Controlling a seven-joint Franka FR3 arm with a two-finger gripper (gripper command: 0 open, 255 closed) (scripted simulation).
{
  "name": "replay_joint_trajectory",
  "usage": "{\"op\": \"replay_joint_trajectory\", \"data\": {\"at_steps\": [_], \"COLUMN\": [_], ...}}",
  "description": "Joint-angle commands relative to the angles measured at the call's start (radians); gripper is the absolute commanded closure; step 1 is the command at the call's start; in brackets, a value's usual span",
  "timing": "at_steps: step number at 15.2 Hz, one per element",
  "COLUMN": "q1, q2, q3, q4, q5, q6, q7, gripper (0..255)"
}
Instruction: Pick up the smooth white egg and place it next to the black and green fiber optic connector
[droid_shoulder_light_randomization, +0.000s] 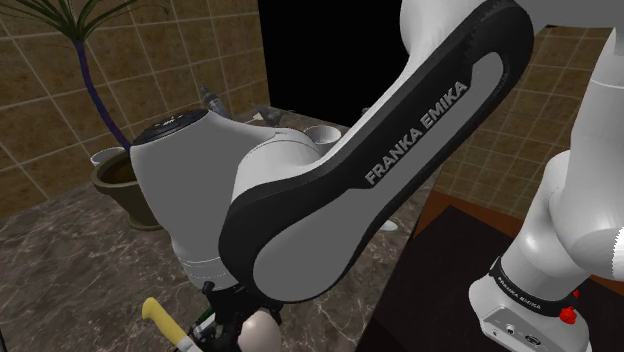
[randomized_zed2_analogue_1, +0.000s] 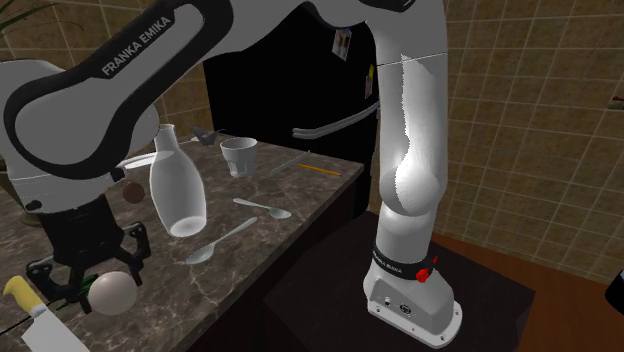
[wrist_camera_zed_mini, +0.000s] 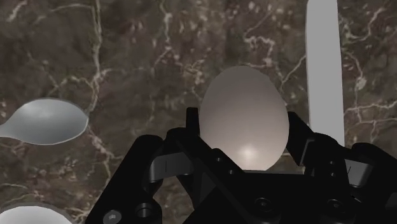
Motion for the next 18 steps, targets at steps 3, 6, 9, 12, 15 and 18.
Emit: {"op": "replay_joint_trajectory", "data": {"at_steps": [3, 6, 9, 12, 15, 18], "q1": [0.001, 0.001, 0.001, 0.001, -0.012, -0.022], "q2": [0.002, 0.002, 0.002, 0.002, -0.035, -0.063], "q3": [0.0, 0.0, 0.0, 0.0, 0.006, 0.008], "q4": [-0.004, -0.004, -0.004, -0.004, 0.03, 0.065], "q5": [-0.002, -0.002, -0.002, -0.002, 0.025, 0.044], "q6": [0.007, 0.007, 0.007, 0.007, -0.057, -0.115], "q7": [0.001, 0.001, 0.001, 0.001, -0.018, -0.032], "gripper": [255, 255, 0, 0, 0, 0]}}
